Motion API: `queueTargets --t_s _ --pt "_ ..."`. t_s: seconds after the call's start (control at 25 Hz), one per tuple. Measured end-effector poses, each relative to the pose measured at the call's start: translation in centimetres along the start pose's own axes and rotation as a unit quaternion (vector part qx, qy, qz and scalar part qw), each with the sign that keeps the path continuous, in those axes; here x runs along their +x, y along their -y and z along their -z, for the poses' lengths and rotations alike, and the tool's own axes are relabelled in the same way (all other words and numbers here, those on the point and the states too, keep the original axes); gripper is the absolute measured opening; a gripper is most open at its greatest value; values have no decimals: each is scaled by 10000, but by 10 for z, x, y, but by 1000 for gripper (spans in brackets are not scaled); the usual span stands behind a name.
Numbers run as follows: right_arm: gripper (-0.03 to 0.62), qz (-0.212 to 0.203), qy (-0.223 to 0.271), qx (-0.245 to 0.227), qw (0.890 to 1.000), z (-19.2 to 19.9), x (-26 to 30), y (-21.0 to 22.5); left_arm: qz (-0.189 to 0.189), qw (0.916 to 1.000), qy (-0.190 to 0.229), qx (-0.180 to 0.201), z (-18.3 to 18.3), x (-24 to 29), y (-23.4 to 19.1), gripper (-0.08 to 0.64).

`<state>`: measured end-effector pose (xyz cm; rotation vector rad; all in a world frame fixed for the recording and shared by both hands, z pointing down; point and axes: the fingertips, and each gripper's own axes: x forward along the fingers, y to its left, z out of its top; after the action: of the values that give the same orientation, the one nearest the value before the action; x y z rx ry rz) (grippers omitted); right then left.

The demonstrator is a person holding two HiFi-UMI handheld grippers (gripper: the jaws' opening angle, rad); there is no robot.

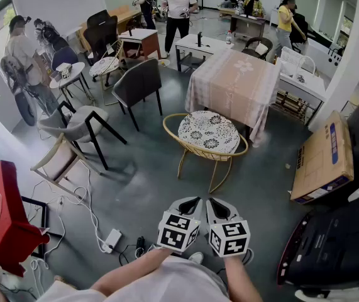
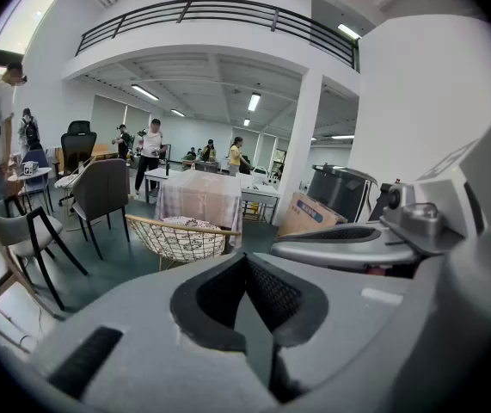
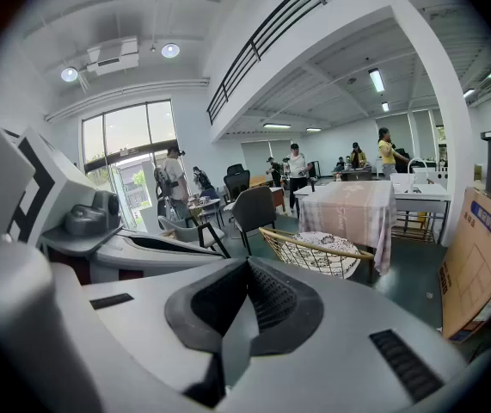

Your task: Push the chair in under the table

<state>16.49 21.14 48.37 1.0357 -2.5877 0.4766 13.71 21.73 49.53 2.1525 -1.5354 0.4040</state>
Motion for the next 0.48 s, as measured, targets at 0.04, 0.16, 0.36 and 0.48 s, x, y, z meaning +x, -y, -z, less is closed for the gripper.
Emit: queueTargets --t_s 0.04,0.16,0.36,0.48 --pt "3 -12 -4 -1 10000 1 -1 0 -4 10000 -5 -10 1 0 1 5" --pt "3 -63 -12 -8 10000 4 -3 1 -32 10000 -6 -36 3 1 4 5" --pt "3 -144 -3 3 9999 5 -1 1 -140 9999 -5 -69 2 0 1 5" --pt "3 -230 -63 37 9997 8 4 -3 -206 9997 -37 -127 6 -2 -5 5"
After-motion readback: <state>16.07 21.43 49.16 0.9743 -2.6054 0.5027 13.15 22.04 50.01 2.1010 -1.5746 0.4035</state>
